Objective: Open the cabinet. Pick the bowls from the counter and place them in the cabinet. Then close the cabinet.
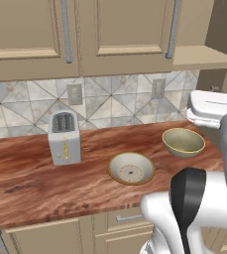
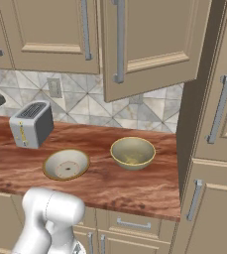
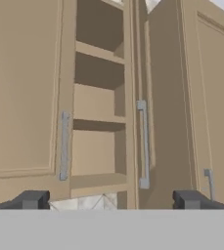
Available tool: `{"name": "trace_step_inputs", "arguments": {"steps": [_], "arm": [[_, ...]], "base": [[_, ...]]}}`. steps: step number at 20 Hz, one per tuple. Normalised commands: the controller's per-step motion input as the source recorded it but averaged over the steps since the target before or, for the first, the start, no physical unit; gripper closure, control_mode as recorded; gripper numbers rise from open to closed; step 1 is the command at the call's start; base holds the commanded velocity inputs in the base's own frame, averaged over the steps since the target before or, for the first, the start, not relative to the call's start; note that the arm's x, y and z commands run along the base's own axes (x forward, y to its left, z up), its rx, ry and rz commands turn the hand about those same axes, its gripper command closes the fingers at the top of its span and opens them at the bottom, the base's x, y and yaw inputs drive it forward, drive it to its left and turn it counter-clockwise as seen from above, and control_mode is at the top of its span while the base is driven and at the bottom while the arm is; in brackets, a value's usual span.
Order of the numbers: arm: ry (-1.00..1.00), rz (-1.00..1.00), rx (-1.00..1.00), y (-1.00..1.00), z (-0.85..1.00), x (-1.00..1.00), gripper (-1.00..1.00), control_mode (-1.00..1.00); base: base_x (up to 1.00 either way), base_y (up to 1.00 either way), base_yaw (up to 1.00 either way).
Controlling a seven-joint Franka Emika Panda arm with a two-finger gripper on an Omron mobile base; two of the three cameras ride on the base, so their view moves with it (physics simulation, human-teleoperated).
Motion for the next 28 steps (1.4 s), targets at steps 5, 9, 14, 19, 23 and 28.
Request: {"name": "trace_step_inputs", "arguments": {"steps": [5,9,14,19,23,28], "arm": [[-0.1,-0.01,0.08,-0.33,-0.28,0.51,-1.0,-1.0],[-0.04,-0.03,0.05,-0.19,-0.26,0.5,-1.0,-1.0],[0.03,0.01,0.07,-0.23,-0.08,0.53,-1.0,-1.0],[0.0,0.0,0.03,-0.33,-0.03,0.45,-1.0,-1.0],[-0.03,0.0,0.0,-0.01,0.0,0.19,-1.0,-1.0],[-0.03,-0.01,0.0,0.0,0.0,0.17,-1.0,-1.0]], "base": [[0.0,0.0,0.0],[0.0,0.0,0.0],[0.0,0.0,0.0],[0.0,0.0,0.0],[0.0,0.0,0.0],[0.0,0.0,0.0]]}}
